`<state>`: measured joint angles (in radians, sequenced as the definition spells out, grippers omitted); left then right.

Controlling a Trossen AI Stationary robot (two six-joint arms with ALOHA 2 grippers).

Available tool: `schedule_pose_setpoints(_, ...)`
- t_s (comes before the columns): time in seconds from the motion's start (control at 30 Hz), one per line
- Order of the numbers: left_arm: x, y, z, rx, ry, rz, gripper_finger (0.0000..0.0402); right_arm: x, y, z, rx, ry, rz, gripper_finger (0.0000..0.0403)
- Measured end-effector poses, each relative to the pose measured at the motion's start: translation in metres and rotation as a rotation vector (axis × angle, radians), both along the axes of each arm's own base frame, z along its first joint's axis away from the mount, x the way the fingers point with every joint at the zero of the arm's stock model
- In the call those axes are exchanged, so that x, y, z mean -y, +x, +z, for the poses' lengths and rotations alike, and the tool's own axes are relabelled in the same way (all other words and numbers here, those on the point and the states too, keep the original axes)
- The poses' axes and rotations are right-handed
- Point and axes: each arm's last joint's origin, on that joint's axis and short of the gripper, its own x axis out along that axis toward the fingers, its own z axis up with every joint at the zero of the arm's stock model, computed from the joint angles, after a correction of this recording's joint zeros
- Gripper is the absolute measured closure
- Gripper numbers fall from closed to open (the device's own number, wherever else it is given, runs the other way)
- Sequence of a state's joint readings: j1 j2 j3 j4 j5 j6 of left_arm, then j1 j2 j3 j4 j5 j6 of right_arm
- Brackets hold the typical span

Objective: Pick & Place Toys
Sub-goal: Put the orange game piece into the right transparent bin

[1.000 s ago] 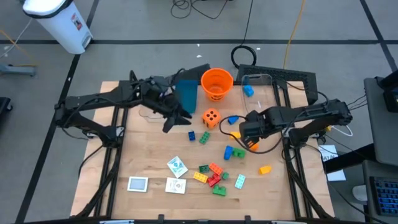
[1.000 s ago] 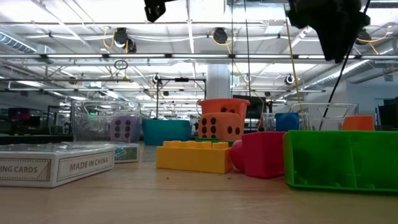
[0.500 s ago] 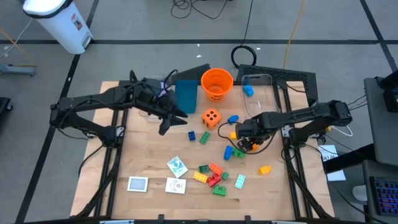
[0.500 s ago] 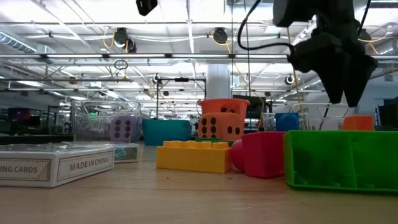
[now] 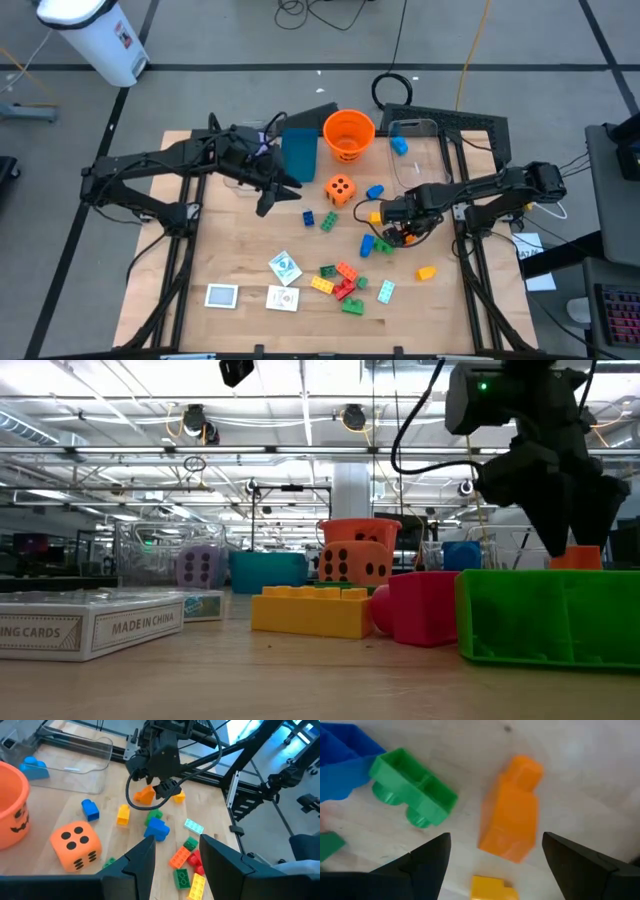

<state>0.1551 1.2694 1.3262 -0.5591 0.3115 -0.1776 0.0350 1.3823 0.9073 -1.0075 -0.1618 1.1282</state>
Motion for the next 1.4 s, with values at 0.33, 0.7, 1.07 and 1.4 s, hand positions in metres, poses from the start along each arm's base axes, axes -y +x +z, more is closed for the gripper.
schedule_pose_setpoints(0.33, 0.000, 0.000, 0.000, -0.001, -0.006, 0.004, 0.0243, 0.009, -0.002, -0.011, 0.002, 0.002, -0.096, 0.0103)
schedule_pose_setpoints(0.7, 0.000, 0.000, 0.000, -0.001, -0.006, 0.004, 0.0243, 0.011, -0.009, -0.019, -0.043, 0.050, -0.147, 0.0148)
schedule_pose_setpoints(1.07, 0.000, 0.000, 0.000, 0.000, -0.005, 0.004, 0.0243, 0.012, -0.008, -0.019, -0.033, 0.042, -0.147, 0.0211)
schedule_pose_setpoints(1.4, 0.000, 0.000, 0.000, 0.000, -0.006, 0.004, 0.0243, 0.012, -0.006, -0.019, -0.014, 0.043, -0.140, 0.0264)
